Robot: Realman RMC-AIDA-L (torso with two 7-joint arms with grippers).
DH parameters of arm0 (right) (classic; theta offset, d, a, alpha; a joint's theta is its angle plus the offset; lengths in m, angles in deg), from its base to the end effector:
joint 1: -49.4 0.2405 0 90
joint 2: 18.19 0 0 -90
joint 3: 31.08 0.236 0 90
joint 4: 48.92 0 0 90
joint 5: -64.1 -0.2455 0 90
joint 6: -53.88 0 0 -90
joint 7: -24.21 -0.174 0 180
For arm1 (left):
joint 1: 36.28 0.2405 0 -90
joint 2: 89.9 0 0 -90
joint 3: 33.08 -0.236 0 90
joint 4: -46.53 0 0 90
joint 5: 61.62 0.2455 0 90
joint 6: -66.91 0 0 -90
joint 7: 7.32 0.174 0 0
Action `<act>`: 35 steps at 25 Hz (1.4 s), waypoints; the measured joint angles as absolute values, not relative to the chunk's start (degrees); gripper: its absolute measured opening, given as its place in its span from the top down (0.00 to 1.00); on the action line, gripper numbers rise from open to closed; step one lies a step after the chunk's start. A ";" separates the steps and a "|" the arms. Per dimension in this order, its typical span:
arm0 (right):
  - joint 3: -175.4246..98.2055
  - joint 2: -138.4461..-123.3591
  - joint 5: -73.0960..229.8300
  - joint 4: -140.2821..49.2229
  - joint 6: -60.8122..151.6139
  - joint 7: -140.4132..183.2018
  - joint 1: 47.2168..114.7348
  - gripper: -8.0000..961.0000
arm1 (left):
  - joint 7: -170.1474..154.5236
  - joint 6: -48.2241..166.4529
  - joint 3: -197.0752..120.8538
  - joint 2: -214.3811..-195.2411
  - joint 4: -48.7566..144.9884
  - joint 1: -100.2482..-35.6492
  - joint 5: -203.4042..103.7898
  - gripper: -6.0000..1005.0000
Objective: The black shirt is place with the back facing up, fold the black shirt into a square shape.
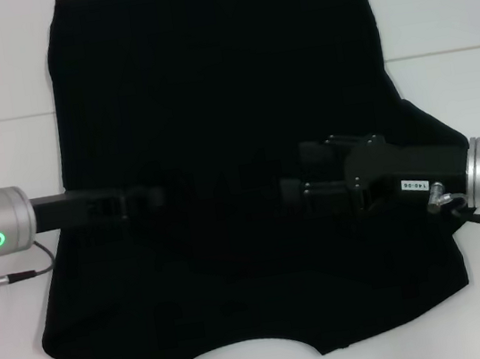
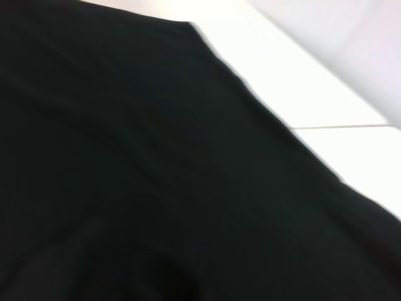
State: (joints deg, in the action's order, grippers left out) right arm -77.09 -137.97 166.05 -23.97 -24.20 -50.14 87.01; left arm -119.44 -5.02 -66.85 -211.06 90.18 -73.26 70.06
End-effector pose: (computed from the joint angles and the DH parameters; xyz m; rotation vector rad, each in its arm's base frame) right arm 0.2158 0.3911 -0.0625 -2.6585 0.6322 0.8388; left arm -0.2724 0.4221 -0.0014 -2.3636 -1.2156 -0.4274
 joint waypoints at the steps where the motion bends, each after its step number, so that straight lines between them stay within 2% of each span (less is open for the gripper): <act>1: -76.98 -137.97 166.05 -23.95 -24.20 -50.15 87.01 0.13 | -118.75 -6.92 -66.94 -211.21 90.14 -73.30 69.37 0.79; 5: -75.04 -137.56 165.98 -23.82 -23.90 -51.02 87.05 0.13 | -118.16 -8.93 -66.85 -211.40 90.18 -73.29 67.64 0.70; 8: -73.53 -136.46 166.16 -23.49 -21.86 -55.85 87.04 0.13 | -115.24 -13.06 -66.72 -211.08 89.66 -72.55 64.07 0.59; 13: -74.56 -132.72 171.49 -21.66 -14.77 -73.59 87.40 0.13 | -100.42 -25.77 -66.72 -211.07 87.67 -70.51 56.57 0.39; 15: -74.62 -130.65 176.42 -20.30 -13.54 -82.99 87.83 0.13 | -93.27 -29.48 -66.87 -211.14 85.64 -70.23 55.58 0.31; 22: -74.50 -129.66 186.82 -12.57 -13.58 -99.20 87.42 0.13 | -81.61 -31.26 -69.68 -212.07 83.65 -69.48 55.89 0.06; 35: -74.16 -128.81 201.67 -10.16 -11.76 -114.50 88.27 0.14 | -78.68 -25.59 -76.29 -212.77 83.60 -69.32 57.22 0.06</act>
State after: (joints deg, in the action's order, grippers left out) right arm -74.16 -128.81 201.67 -10.16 -11.76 -114.50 88.27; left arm -78.68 -25.59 -76.29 -212.77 83.60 -69.32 57.22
